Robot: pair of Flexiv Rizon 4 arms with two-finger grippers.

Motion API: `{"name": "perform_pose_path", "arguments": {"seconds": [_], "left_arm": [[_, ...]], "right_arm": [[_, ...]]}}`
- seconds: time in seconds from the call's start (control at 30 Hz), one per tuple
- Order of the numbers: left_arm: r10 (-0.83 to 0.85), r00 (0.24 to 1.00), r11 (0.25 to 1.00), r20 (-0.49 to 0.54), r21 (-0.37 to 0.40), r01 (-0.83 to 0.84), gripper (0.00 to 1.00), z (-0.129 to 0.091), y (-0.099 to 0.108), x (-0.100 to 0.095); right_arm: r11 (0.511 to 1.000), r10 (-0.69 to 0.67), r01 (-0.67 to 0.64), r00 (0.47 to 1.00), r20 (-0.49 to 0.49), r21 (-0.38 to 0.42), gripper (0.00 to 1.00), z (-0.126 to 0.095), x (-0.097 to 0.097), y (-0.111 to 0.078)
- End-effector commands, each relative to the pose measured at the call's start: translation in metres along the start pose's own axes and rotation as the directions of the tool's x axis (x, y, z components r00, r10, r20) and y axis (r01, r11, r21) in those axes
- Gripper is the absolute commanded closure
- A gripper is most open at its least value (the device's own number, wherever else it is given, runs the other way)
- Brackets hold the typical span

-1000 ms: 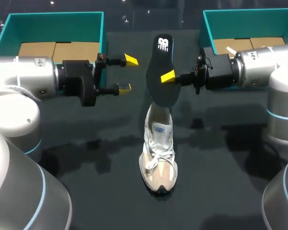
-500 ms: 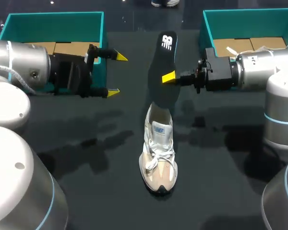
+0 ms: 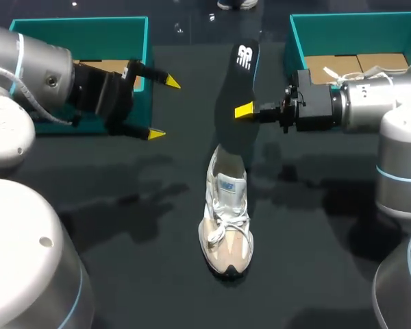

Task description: Take the shoe out of the shoebox, open the shoe tongue, remove and reinsert the insole, then place the shoe into the shoebox

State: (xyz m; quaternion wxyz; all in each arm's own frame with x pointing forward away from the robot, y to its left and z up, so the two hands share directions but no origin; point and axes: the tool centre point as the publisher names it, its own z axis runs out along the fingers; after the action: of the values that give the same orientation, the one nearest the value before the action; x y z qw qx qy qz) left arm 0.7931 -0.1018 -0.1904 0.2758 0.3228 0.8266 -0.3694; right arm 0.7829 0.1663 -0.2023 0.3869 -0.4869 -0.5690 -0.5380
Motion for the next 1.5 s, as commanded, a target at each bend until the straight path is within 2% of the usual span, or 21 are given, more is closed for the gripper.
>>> {"name": "perform_pose_path", "arguments": {"seconds": [0.03,0.1,0.17,0.53,0.6,0.63,0.87,0.93,1.0,1.3,1.5], "left_arm": [[-0.194,0.955,0.981,-0.226,-0.063,0.184,0.00,0.007,0.001,0.002],[-0.261,0.922,0.965,-0.286,-0.101,0.242,0.00,0.011,-0.001,0.010],[-0.247,0.917,0.964,-0.313,-0.175,0.200,0.00,0.012,-0.008,0.020],[-0.247,0.917,0.964,-0.313,-0.175,0.200,0.00,0.012,-0.008,0.020],[-0.329,0.875,0.944,-0.355,-0.139,0.299,0.00,0.021,-0.003,0.024],[-0.363,0.861,0.931,-0.356,-0.175,0.321,0.00,0.025,-0.001,0.026],[-0.436,0.808,0.900,-0.398,-0.216,0.379,0.00,0.037,0.001,0.041],[-0.462,0.788,0.886,-0.407,-0.253,0.389,0.00,0.041,0.002,0.046],[-0.488,0.792,0.865,-0.367,-0.323,0.384,0.00,0.043,0.001,0.049],[-0.488,0.792,0.865,-0.367,-0.323,0.384,0.00,0.043,0.001,0.049],[-0.532,0.747,0.843,-0.400,-0.339,0.418,0.00,0.077,0.011,0.067]], "right_arm": [[0.999,-0.034,0.034,0.999,0.002,-0.012,1.00,0.005,-0.011,-0.004],[0.998,-0.056,0.056,0.998,0.007,-0.021,1.00,0.005,-0.016,-0.005],[0.996,-0.076,0.076,0.997,0.011,-0.035,1.00,0.002,-0.023,-0.007],[0.996,-0.076,0.076,0.997,0.011,-0.035,1.00,0.002,-0.023,-0.007],[0.996,-0.076,0.076,0.997,0.011,-0.035,1.00,0.002,-0.023,-0.007],[0.997,-0.076,0.076,0.997,0.006,-0.029,1.00,0.002,-0.027,-0.008],[0.978,-0.201,0.199,0.979,-0.027,-0.062,1.00,0.000,-0.045,-0.009],[0.970,-0.238,0.236,0.971,-0.012,-0.063,1.00,0.002,-0.048,-0.008],[0.964,-0.256,0.256,0.967,0.013,-0.065,1.00,0.002,-0.051,-0.008],[0.964,-0.256,0.256,0.967,0.013,-0.065,1.00,0.002,-0.051,-0.008],[0.958,-0.283,0.282,0.959,-0.001,-0.055,1.00,0.006,-0.058,-0.007]]}}
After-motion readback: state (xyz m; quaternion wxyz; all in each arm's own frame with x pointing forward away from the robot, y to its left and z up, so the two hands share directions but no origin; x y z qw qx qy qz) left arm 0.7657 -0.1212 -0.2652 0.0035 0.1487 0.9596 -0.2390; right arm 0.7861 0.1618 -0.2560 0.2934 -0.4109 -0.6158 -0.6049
